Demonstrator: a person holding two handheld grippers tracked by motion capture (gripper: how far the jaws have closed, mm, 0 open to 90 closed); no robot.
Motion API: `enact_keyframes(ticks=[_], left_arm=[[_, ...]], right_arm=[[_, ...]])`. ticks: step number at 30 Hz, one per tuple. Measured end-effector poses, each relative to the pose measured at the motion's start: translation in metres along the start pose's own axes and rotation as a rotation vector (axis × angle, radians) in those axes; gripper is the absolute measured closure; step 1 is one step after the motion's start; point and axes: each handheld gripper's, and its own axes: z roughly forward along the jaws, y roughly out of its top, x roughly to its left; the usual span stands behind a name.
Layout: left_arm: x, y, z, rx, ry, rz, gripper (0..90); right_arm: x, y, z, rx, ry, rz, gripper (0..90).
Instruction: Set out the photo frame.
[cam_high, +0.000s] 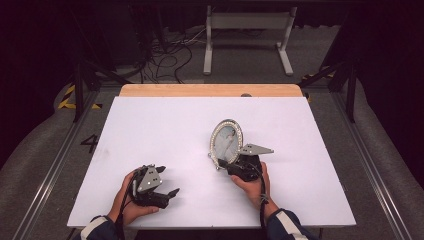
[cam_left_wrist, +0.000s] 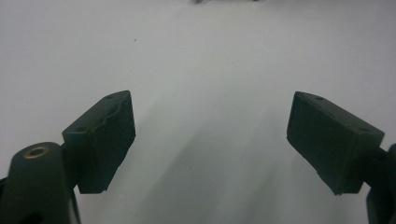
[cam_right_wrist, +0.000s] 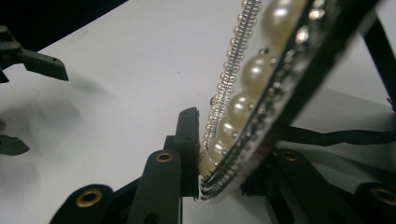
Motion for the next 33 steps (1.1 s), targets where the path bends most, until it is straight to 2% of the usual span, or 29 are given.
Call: enact_keyframes(ticks=[4,9,12,19,23,28,33], left_arm=[[0.001,0.002,0.003,-0.004,-0.011,0.0,15.7],[0.002,0.008,0.007,-0.027,-0.04,-0.025,16.5],[0.003,0.01,0.011,-0.029,-0.039,-0.033,17.4],[0.006,0.017,0.019,-0.029,-0.056,-0.02,17.3],[0.008,0.027,0.025,-0.042,-0.062,-0.015,17.2],[0.013,0.039,0.032,-0.071,-0.076,-0.026,17.3],[0.019,0.046,0.04,-0.084,-0.09,-0.034,17.0]], right_arm=[[-0.001,-0.001,-0.004,0.013,0.017,-0.006,75.4],[-0.002,-0.001,-0.008,0.029,0.032,-0.017,76.5],[-0.002,-0.002,-0.011,0.035,0.035,-0.027,77.0],[-0.004,-0.003,-0.016,0.053,0.057,-0.032,77.7],[-0.004,-0.004,-0.018,0.053,0.049,-0.036,77.0],[-0.001,-0.005,-0.022,0.044,0.013,-0.058,71.2],[0.0,-0.008,-0.027,0.038,-0.013,-0.056,66.9]])
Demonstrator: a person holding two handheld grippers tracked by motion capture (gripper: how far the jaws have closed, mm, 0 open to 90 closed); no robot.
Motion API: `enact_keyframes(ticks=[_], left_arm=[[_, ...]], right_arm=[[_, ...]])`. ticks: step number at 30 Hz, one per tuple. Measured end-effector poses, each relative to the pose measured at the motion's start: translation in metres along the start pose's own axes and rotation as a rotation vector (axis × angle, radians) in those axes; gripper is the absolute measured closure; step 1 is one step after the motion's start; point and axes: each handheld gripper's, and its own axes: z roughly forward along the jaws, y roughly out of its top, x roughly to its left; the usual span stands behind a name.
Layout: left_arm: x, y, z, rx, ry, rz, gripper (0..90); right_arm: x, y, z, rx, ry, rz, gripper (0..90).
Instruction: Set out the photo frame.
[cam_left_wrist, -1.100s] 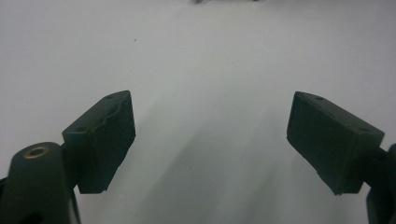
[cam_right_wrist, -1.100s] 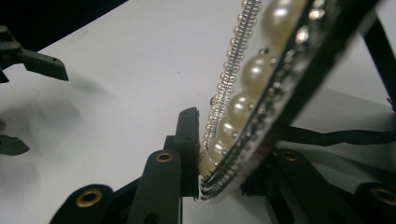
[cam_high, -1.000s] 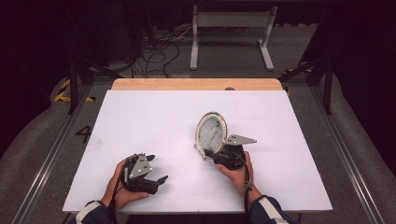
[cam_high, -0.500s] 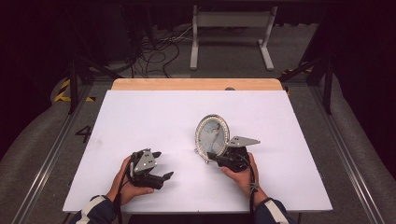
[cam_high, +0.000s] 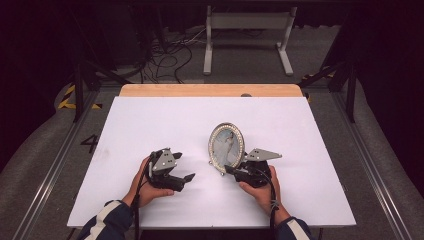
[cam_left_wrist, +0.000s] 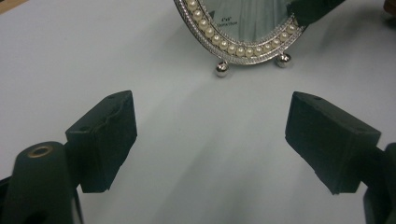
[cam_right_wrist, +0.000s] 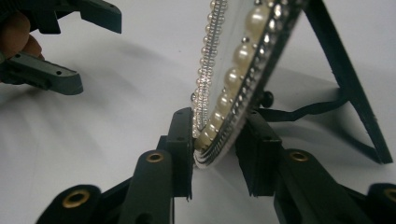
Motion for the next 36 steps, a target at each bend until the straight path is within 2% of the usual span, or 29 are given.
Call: enact_keyframes(ticks=[14,16,19,26,29,36], left_arm=[[0.018,0.027,0.042,-0.029,-0.066,-0.031,15.6],[0.019,0.029,0.046,-0.035,-0.066,-0.019,15.6],[0.021,0.03,0.051,-0.028,-0.08,-0.023,15.5],[0.024,0.036,0.065,-0.035,-0.12,-0.053,15.6],[0.022,0.037,0.07,-0.028,-0.133,-0.035,16.1],[0.02,0.039,0.074,-0.022,-0.155,-0.022,17.4]], right_arm=[[0.011,-0.003,-0.031,-0.115,-0.081,-0.015,71.2],[0.011,-0.004,-0.034,-0.127,-0.092,-0.019,71.8],[0.011,-0.005,-0.036,-0.137,-0.103,-0.016,71.9],[0.012,-0.007,-0.046,-0.175,-0.133,0.0,72.4],[0.014,-0.006,-0.048,-0.192,-0.147,-0.005,74.8],[0.015,-0.005,-0.05,-0.208,-0.152,-0.009,78.7]])
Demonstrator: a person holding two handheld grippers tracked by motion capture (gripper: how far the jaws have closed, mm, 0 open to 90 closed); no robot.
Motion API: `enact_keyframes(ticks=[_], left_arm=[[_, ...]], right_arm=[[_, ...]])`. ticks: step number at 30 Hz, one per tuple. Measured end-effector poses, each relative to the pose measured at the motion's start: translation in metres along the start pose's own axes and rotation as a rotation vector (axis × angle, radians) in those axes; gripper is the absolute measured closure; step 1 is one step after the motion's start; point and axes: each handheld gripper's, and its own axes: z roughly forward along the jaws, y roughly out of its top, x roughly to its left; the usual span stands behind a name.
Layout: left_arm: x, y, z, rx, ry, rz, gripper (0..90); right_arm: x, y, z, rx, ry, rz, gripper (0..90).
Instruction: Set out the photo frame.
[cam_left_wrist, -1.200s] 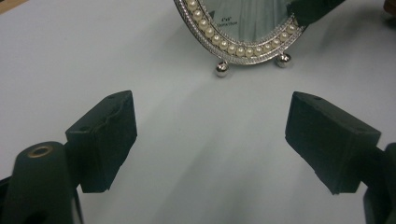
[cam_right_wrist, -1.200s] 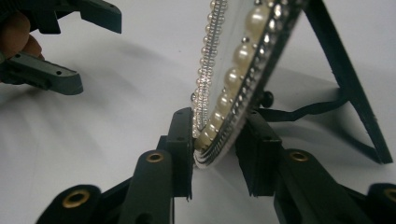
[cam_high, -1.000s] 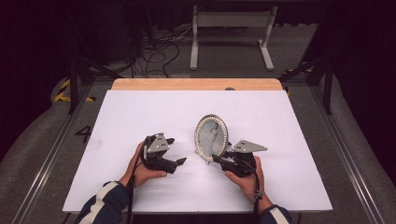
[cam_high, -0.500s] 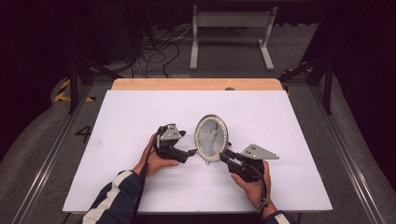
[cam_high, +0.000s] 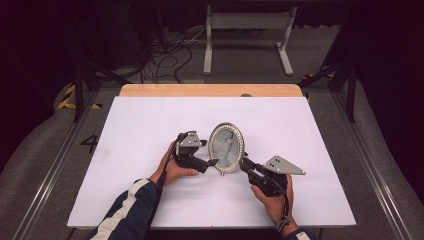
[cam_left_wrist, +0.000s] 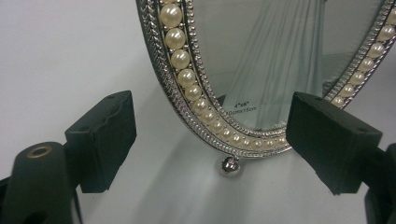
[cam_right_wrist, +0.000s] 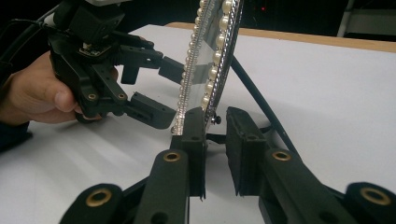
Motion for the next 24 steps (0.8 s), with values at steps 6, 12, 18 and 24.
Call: enact_keyframes(ticks=[6,12,18,24], left_arm=[[-0.0011,0.0021,0.0047,0.004,-0.027,-0.009,18.5],[-0.0029,0.0037,0.0087,0.023,-0.05,0.001,19.7],[-0.0044,0.0044,0.0075,0.017,-0.065,-0.004,23.5],[-0.0032,0.0043,0.0053,0.01,-0.055,-0.01,29.9]], right_arm=[[0.0017,0.0008,0.001,0.0,-0.001,-0.001,81.1],[0.0043,0.0006,0.004,0.008,-0.007,-0.005,82.5],[0.0044,0.0011,0.003,0.004,-0.009,-0.011,83.2],[0.0031,0.0004,0.0035,0.008,-0.008,-0.009,83.5]])
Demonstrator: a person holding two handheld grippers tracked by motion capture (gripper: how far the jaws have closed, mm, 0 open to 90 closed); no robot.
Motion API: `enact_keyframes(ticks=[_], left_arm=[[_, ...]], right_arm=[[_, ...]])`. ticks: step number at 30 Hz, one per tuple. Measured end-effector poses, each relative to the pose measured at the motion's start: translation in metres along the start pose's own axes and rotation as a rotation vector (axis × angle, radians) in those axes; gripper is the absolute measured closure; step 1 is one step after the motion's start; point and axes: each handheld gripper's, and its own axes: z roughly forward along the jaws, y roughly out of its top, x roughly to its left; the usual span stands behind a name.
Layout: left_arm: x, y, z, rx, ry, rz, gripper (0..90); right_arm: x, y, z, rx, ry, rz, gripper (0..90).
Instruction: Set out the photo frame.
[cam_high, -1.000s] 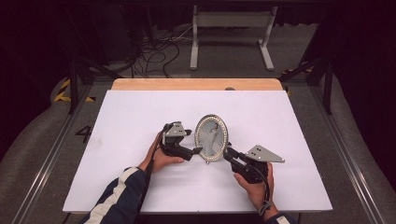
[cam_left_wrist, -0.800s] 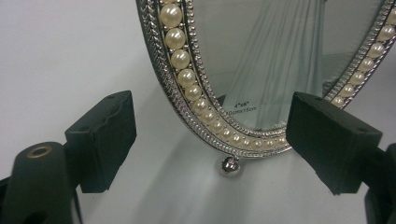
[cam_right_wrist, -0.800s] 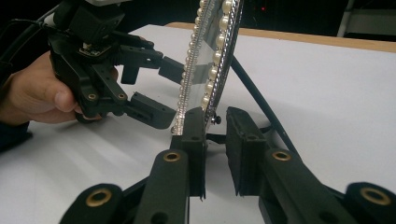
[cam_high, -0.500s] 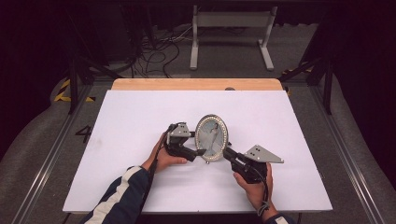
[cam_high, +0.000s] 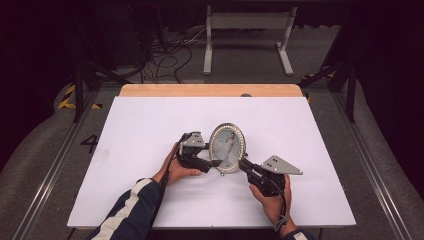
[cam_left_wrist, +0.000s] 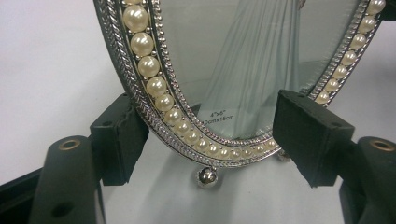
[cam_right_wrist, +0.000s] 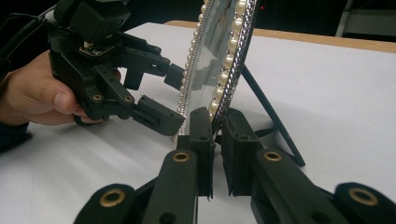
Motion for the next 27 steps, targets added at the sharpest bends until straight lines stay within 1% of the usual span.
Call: enact_keyframes(ticks=[2,4,5,6,10,12,20,25,27], left_arm=[[0.001,0.0,-0.001,0.001,0.004,-0.004,33.3],[0.001,-0.001,-0.001,0.005,0.01,-0.007,34.6],[0.001,-0.001,-0.001,0.002,0.01,-0.017,36.3],[0.002,-0.001,-0.002,0.002,0.004,-0.019,37.4],[0.003,-0.002,-0.005,-0.003,0.005,-0.027,41.8],[0.003,-0.002,-0.006,0.003,0.013,-0.021,43.8],[0.003,-0.004,-0.01,0.013,0.014,-0.02,45.9],[0.0,-0.004,-0.012,0.03,0.031,-0.015,46.2],[0.0,-0.005,-0.013,0.031,0.033,-0.022,46.3]], right_arm=[[0.0,0.0,0.0,0.0,0.003,0.001,83.9],[0.0,0.0,0.0,-0.001,0.005,0.004,84.0],[0.0,0.001,0.001,-0.001,0.006,0.003,84.0],[-0.001,0.001,0.001,-0.002,0.007,0.003,84.0],[-0.003,0.0,0.001,0.001,0.009,0.017,84.0],[-0.004,0.0,0.001,0.0,0.009,0.023,84.0],[-0.007,0.001,0.003,0.004,0.006,0.028,83.6],[-0.008,0.001,0.005,0.004,0.001,0.023,83.4],[-0.008,0.002,0.005,0.005,0.002,0.025,83.4]])
